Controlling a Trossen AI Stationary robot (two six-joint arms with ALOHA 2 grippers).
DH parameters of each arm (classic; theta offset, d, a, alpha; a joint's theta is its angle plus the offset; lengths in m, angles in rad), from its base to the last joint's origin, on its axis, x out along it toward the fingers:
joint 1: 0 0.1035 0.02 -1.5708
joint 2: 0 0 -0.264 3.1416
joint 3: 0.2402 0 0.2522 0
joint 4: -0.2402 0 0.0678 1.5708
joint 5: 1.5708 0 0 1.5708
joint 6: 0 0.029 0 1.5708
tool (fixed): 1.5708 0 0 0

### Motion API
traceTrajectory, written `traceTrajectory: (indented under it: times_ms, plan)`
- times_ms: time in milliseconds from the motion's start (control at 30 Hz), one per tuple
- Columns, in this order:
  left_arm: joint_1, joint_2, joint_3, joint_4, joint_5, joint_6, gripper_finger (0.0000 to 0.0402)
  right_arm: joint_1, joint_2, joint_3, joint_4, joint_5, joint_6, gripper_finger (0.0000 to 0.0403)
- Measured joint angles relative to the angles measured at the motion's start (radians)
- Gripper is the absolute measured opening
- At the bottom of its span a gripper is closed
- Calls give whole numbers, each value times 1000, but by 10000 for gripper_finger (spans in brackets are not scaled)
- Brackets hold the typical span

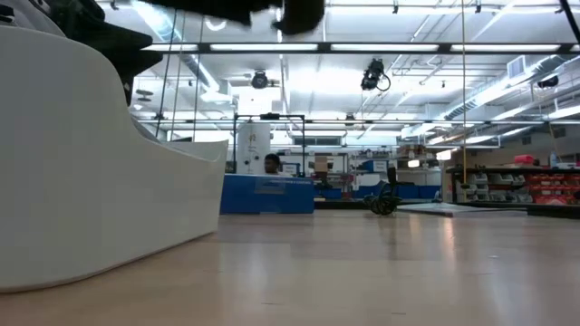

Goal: Pick and place USB-C Cables
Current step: Put the white charger cable into the white bin, then put the black charger cable into the white bin

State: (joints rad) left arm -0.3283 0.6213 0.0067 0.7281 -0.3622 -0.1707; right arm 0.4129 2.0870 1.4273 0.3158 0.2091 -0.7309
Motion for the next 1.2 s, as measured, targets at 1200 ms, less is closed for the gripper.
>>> traceTrajectory:
  times_ms: [1200]
  plan:
    - [0,0,0,-7,0,0,133,-86,-39,0,-121,165,185,208]
